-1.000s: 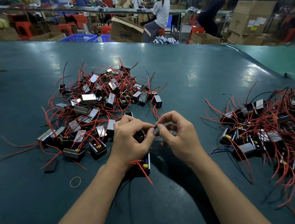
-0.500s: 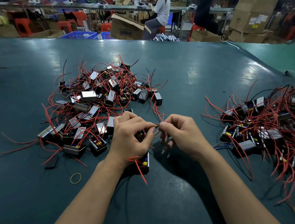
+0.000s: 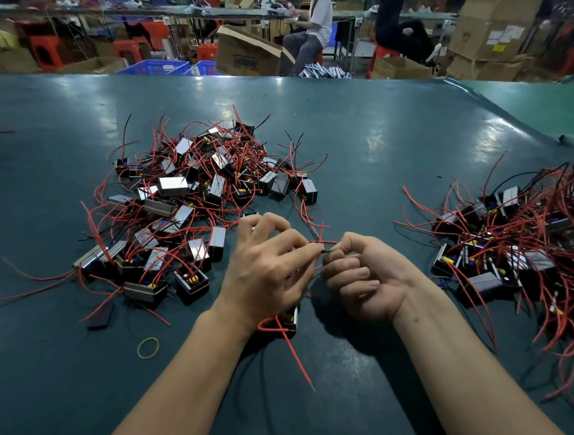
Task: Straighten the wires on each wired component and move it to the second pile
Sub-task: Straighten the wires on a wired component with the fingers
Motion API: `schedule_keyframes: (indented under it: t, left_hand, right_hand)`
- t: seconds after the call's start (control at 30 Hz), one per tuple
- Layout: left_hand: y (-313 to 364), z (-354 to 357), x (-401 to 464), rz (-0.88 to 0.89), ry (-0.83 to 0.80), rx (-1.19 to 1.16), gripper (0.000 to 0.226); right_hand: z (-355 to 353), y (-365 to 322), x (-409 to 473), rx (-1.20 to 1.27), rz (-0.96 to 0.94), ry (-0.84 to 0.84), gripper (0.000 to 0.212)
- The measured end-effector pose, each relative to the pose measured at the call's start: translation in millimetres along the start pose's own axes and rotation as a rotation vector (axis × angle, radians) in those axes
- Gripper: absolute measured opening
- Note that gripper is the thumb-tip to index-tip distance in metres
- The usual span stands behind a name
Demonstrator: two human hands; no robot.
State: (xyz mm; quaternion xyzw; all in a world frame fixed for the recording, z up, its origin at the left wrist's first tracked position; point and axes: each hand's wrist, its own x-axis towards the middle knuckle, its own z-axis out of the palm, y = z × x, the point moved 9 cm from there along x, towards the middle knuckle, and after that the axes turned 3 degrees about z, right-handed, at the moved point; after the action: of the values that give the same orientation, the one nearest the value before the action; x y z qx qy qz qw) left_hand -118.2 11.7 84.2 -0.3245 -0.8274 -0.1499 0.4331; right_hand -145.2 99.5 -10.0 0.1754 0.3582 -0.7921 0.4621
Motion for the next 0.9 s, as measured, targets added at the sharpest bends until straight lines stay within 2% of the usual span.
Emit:
schedule_keyframes:
  t: [0.03,0.07,0.17,0.2,0.23,0.3,0.43,0.5,0.57,0.63,0.7,0.83,0.9]
  left_hand:
    - [-1,0,0,-0.008,0.001,-0.006,0.009]
    - [-2,0,0,-0.023,0.008,-0.014,0.009]
    - [-7,0,-2,-0.084,0.031,-0.032,0.011]
    - [-10,-1,-3,-0.105,0.034,-0.035,0.013]
    - [-12,-1,-4,-0.127,0.035,-0.037,0.014]
    - [-16,-1,-6,-0.170,0.039,-0.043,0.011]
    - [-33,-4,-11,-0.362,0.099,-0.151,0.008]
    - [-38,-4,-12,-0.421,0.112,-0.198,0.009]
    - [-37,-3,-13,-0.419,0.097,-0.231,0.009]
    - [-36,0,-13,-0.409,0.077,-0.263,0.008]
    - [-35,2,-13,-0.405,0.062,-0.291,0.008]
    - [-35,2,-13,-0.400,0.059,-0.340,0.009]
    - [-35,1,-13,-0.399,0.066,-0.348,0.009]
  right_hand:
    - [-4,-4,0,-0.050,-0.056,0.072,0.020]
    - [-10,-14,-1,-0.183,-0.189,0.195,0.024]
    - [-3,-52,-35,-0.850,-0.885,0.672,0.030]
    - [10,-53,-46,-1.085,-1.078,0.781,0.028]
    - [22,-50,-52,-1.277,-1.224,0.850,0.027]
    - [37,-46,-56,-1.494,-1.384,0.855,0.025]
    - [41,-44,-44,-1.615,-1.309,0.604,0.013]
    - [36,-51,-45,-1.567,-1.315,0.537,0.025]
    - [39,-52,-51,-1.571,-1.407,0.505,0.028]
    - [43,-52,-54,-1.602,-1.477,0.498,0.018]
    - [44,-52,-54,-1.613,-1.482,0.493,0.017]
    - [44,-53,-55,-1.554,-1.449,0.430,0.017]
    - [35,-56,-46,-1.326,-1.279,0.401,0.022]
